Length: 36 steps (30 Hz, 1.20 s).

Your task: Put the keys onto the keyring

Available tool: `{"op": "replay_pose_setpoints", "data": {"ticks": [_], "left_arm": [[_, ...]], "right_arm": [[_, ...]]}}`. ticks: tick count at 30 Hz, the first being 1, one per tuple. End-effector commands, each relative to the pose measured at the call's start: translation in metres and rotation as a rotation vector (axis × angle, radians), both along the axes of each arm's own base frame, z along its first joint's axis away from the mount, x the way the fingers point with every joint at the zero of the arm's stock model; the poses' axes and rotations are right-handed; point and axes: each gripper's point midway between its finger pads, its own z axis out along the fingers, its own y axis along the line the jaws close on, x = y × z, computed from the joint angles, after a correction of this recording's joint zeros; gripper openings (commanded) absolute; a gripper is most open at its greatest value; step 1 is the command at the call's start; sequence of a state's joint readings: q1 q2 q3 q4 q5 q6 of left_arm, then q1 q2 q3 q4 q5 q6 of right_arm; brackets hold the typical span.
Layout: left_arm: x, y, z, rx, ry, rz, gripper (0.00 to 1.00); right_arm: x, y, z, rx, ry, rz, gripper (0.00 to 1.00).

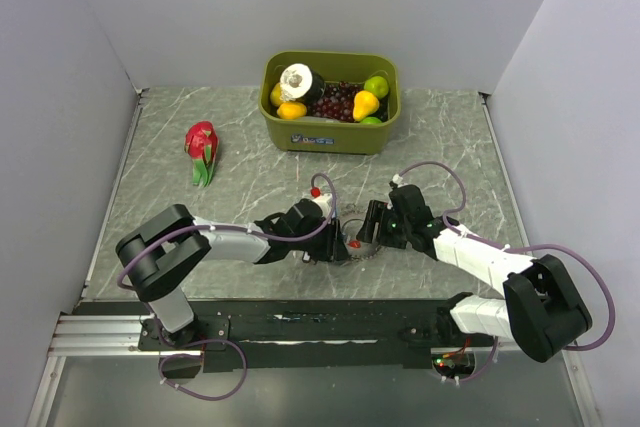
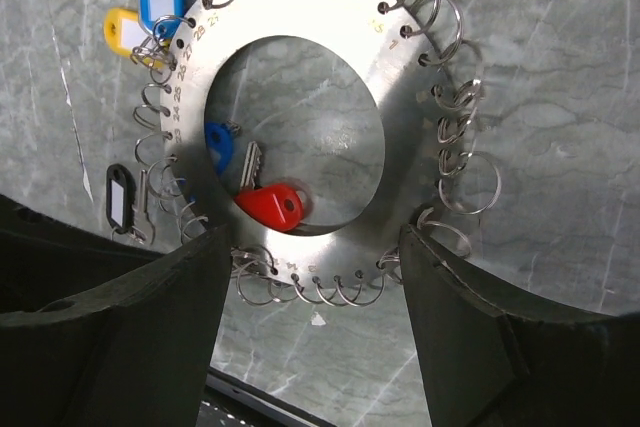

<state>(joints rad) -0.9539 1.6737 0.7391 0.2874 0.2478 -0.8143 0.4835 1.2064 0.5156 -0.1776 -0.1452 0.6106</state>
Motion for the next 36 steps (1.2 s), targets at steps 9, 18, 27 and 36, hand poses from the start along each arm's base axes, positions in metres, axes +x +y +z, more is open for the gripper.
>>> {"op": "replay_pose_setpoints", "data": {"ticks": [9,18,27,36], "left_arm": [[0.012,0.000,0.008,0.007,-0.072,0.066,0.37],[0.014,0.001,0.002,0.029,-0.077,0.073,0.33],[0.012,0.002,0.011,0.005,-0.107,0.058,0.45],[0.012,0.007,0.009,0.007,-0.136,0.057,0.46]], "right_arm": [[0.006,0.001,0.005,0.015,-0.038,0.009,0.75],[0.005,0.001,0.002,0.014,-0.030,0.012,0.74],[0.005,0.001,0.001,0.015,-0.026,0.012,0.75],[0.004,0.003,0.001,0.022,-0.026,0.018,0.75]]}}
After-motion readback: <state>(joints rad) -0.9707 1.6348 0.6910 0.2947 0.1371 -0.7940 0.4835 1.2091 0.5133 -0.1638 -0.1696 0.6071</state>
